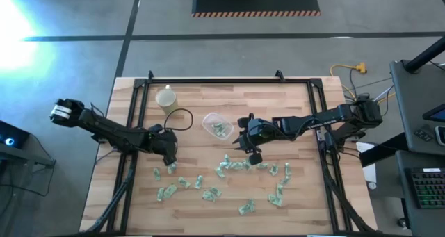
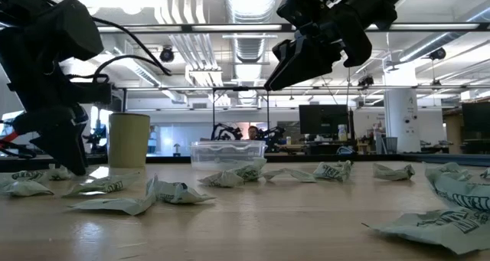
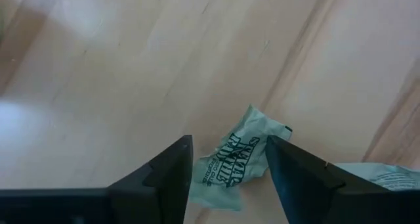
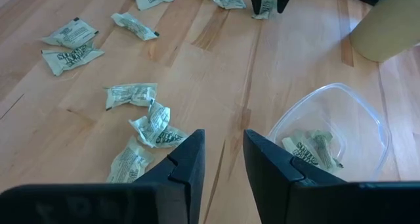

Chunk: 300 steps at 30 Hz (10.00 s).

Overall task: Pick and place Stevia / Truvia into bins
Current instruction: Put the stevia packet into the transparent container

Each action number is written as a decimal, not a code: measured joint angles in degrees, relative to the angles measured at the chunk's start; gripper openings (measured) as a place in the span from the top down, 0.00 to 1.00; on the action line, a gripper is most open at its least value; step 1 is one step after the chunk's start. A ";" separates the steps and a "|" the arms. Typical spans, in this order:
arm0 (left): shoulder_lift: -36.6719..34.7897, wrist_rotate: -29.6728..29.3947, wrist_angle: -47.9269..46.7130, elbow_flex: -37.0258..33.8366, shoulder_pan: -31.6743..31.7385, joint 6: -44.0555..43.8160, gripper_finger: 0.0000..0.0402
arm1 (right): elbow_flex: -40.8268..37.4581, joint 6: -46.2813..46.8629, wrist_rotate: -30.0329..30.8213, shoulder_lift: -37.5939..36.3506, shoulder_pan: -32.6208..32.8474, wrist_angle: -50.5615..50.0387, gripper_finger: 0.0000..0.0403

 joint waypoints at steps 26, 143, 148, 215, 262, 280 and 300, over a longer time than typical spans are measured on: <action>0.17 -9.62 20.28 0.79 0.11 23.53 0.97 | 0.00 1.60 -0.02 0.00 0.00 -0.57 0.80; 3.80 0.22 25.67 18.51 2.91 52.87 0.61 | -7.72 22.26 11.08 6.16 7.56 -10.81 0.72; 3.80 0.22 25.64 18.51 2.86 52.87 0.61 | -7.72 20.99 11.06 5.89 7.56 -10.80 0.86; 5.07 -0.26 19.12 15.84 -12.03 19.73 0.61 | -4.51 -3.72 17.53 8.05 -8.26 24.20 0.98; 21.70 6.80 25.66 16.03 -13.40 22.40 0.61 | -3.06 2.99 4.61 -0.11 -4.85 2.64 0.71; 25.35 12.64 32.64 15.97 -13.20 21.26 0.61 | -3.10 2.35 4.59 -0.04 -3.87 1.27 0.77; 27.47 12.85 32.09 15.93 -12.81 21.56 0.78 | -3.10 2.36 4.59 0.02 -3.85 0.09 0.80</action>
